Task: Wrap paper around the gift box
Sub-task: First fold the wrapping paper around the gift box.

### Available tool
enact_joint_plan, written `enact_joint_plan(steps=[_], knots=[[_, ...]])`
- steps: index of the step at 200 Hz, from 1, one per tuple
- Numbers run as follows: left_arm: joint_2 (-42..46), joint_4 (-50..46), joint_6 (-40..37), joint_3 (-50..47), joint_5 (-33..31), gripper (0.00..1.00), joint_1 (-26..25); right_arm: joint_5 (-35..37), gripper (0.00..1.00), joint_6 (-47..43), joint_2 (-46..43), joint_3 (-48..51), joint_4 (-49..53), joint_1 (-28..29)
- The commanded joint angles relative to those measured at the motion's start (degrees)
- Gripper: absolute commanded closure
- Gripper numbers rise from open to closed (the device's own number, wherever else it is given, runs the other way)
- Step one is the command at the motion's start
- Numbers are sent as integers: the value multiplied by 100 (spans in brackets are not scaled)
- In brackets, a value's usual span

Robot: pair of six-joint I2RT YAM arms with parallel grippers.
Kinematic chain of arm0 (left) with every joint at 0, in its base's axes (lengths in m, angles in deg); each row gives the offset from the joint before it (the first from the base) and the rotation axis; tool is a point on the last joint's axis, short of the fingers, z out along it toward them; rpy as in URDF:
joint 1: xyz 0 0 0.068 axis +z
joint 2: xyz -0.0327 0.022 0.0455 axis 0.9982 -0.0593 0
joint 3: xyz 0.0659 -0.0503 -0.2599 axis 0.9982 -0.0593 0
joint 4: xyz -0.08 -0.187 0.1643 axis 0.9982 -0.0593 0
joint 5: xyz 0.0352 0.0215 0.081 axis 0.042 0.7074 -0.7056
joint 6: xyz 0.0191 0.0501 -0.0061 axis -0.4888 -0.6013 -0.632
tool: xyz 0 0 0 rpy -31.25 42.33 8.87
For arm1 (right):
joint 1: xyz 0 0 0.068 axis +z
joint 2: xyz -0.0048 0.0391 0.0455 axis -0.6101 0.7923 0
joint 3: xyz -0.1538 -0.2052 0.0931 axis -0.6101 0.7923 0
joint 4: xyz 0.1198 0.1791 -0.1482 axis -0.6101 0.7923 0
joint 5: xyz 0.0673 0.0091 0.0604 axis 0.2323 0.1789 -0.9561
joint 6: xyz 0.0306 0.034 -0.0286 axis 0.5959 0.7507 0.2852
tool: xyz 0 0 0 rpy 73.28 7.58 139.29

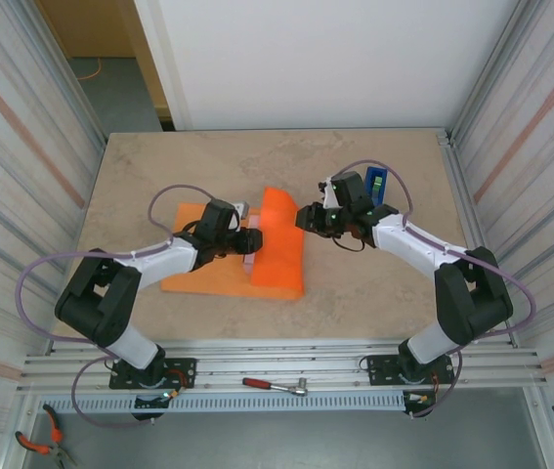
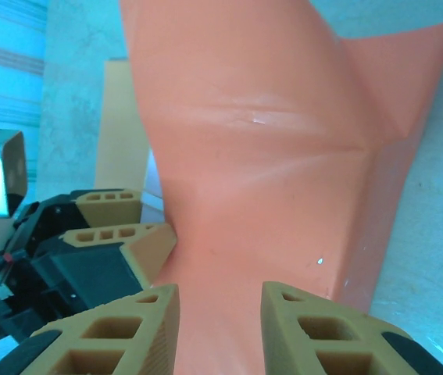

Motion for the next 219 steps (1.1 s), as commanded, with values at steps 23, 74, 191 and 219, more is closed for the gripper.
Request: enact_joint_plan(steps=[23,74,191,219], knots=[[9,-336,396,-324,51,61,-142,-46,70,-208,259,56,172,302],[278,-360,670,-322,160,46,-183,-1,78,-460,955,-120,301,407],[100,-1247,294,945,517,12,368,94,81,-756,1153,-95,494,433],[-198,-1388,180,1165,367,11,242,106,81,-752,1155,-76,483,448]])
